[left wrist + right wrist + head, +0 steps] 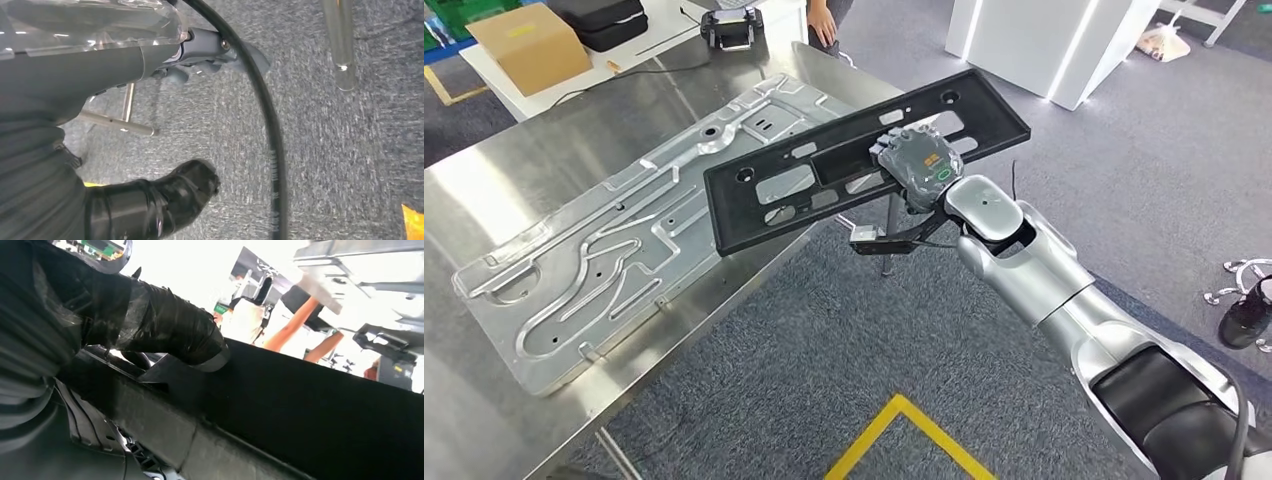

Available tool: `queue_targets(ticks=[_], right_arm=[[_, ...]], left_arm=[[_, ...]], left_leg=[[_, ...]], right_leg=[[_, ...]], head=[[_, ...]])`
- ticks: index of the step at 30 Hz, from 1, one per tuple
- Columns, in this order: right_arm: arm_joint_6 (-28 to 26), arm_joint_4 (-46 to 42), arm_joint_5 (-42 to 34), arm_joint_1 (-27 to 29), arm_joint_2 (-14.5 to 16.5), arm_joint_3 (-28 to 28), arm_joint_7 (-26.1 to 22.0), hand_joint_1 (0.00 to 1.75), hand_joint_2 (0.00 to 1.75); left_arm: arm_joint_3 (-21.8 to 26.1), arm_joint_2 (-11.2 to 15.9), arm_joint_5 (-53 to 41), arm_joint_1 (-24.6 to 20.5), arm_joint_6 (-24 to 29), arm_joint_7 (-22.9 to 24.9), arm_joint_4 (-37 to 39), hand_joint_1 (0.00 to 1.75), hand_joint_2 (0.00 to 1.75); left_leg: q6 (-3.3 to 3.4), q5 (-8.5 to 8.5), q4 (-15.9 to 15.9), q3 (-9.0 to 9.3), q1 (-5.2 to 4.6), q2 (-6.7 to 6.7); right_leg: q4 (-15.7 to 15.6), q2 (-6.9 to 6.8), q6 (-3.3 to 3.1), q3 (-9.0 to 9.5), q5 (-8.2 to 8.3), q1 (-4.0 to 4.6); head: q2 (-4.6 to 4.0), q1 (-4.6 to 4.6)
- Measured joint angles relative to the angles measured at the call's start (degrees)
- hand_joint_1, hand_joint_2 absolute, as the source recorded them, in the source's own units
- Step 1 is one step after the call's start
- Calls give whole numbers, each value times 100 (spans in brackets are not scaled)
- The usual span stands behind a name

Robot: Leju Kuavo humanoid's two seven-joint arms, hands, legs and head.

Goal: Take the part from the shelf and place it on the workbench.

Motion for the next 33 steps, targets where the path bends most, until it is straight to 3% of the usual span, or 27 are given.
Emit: queue_targets(ticks=[2, 4, 7, 8, 9, 10, 12, 14, 17, 19, 22, 23, 24, 25, 27, 28, 30, 32, 33], right_arm=[[-3, -1, 7, 9, 2, 0, 0, 175, 175], [-4, -2, 9, -4, 4, 0, -2, 175, 175], [3, -1, 11, 3, 7, 0, -6, 175, 175], [8, 2, 13, 19, 6, 1, -8, 175, 175], [13, 3, 14, 32, 5, 1, -13, 175, 175], [19, 2, 15, 38, 4, 2, -20, 175, 175], [35, 2, 18, 39, 1, 4, -38, 175, 175], [69, 2, 22, 33, -8, 18, -60, 175, 175], [107, -3, 30, 29, -13, 68, -75, 175, 175], [114, -12, 29, 18, -11, 105, -78, 175, 175], [125, -16, 26, -1, -14, 135, -81, 175, 175], [127, -16, 23, -1, -15, 148, -84, 175, 175], [129, -16, 20, 0, -15, 166, -89, 175, 175], [131, -16, 18, 0, -15, 186, -96, 175, 175], [132, -16, 15, -1, -15, 214, -107, 175, 175], [132, -16, 14, -7, -16, 220, -109, 175, 175], [133, -16, 10, -18, -18, 221, -109, 175, 175], [134, -20, 8, -24, -19, 228, -114, 175, 175], [136, -24, 7, -28, -22, 232, -116, 175, 175]], left_arm=[[-3, 11, -20, 4, 1, -8, 2, 0, 175], [-9, 25, -41, -7, 1, -22, 3, 0, 175], [-49, 32, -113, -39, 4, -72, 3, 0, 175], [-75, 32, -158, -39, 9, -93, 3, 0, 175], [-107, 32, -217, -36, 18, -113, 3, 0, 175], [-147, 33, -288, -32, 29, -128, 3, 0, 175], [-235, 48, -417, -38, 48, -155, 3, 0, 175], [-311, 66, -496, -63, 54, -183, 3, 0, 175], [-397, 97, -575, -69, 66, -218, -3, 0, 175], [-449, 142, -634, -69, 87, -238, -10, 0, 175], [-545, 188, -732, -84, 114, -261, -20, 0, 175], [-581, 197, -768, -81, 120, -274, -23, 0, 175], [-616, 204, -805, -75, 125, -287, -27, 0, 175], [-652, 215, -838, -70, 131, -297, -31, 0, 175], [-709, 252, -888, -73, 144, -308, -41, 0, 175], [-732, 276, -907, -83, 150, -310, -48, 0, 175], [-768, 318, -928, -105, 159, -315, -61, 0, 175], [-804, 346, -938, -97, 164, -319, -69, 0, 175], [-819, 352, -951, -90, 171, -319, -74, 0, 175]], left_leg=[[89, 8, -51, 104, -3, -1], [163, -13, -93, 228, 1, -1], [230, -97, -80, 317, -17, -10], [232, -138, -62, 346, -25, -25], [225, -185, -39, 382, -30, -43], [212, -240, -12, 427, -33, -77], [175, -349, 50, 502, -36, -141], [132, -416, 97, 499, -32, -202], [62, -442, 143, 471, -34, -271], [-2, -548, 386, 365, -33, -203], [-98, -961, 1359, -186, 14, -58], [-119, -1030, 1599, -354, 35, -38], [-134, -989, 1647, -430, 51, -22], [-142, -835, 1471, -391, 61, 1], [-121, -387, 678, -63, 52, 160], [-95, -275, 328, 83, 28, 261], [-31, -225, 23, 193, -23, 378], [40, -165, -12, 211, -24, 285], [76, -110, -45, 237, -9, 225]], right_leg=[[61, -3, 61, 32, -25, -5], [408, -11, 83, -120, -139, -14], [1430, -11, 116, -782, -536, -12], [1611, -10, 123, -960, -595, -7], [1598, -10, 124, -1046, -537, -5], [1374, -4, 115, -1024, -340, -5], [663, 79, 92, -827, 165, 1], [244, 183, 47, -702, 385, 22], [181, 119, -48, -636, 419, 25], [118, 25, -100, -549, 410, -2], [81, -120, -152, -480, 373, -8], [82, -163, -158, -473, 360, -7], [83, -203, -158, -465, 347, -6], [83, -245, -152, -451, 335, -5], [84, -334, -129, -407, 308, -2], [85, -381, -112, -389, 297, 5], [83, -474, -57, -372, 275, 18], [81, -546, 18, -346, 245, 21], [118, -493, 51, -342, 201, 14]], head=[[1, 0], [1, 0], [1, 1], [1, 1], [1, 1], [1, 0], [0, -1], [0, -2], [0, -3], [0, -5], [-1, -7], [-1, -7], [-1, -7], [-1, -8], [-1, -7], [-1, -7], [-1, -6], [-1, -4], [-1, -3]])
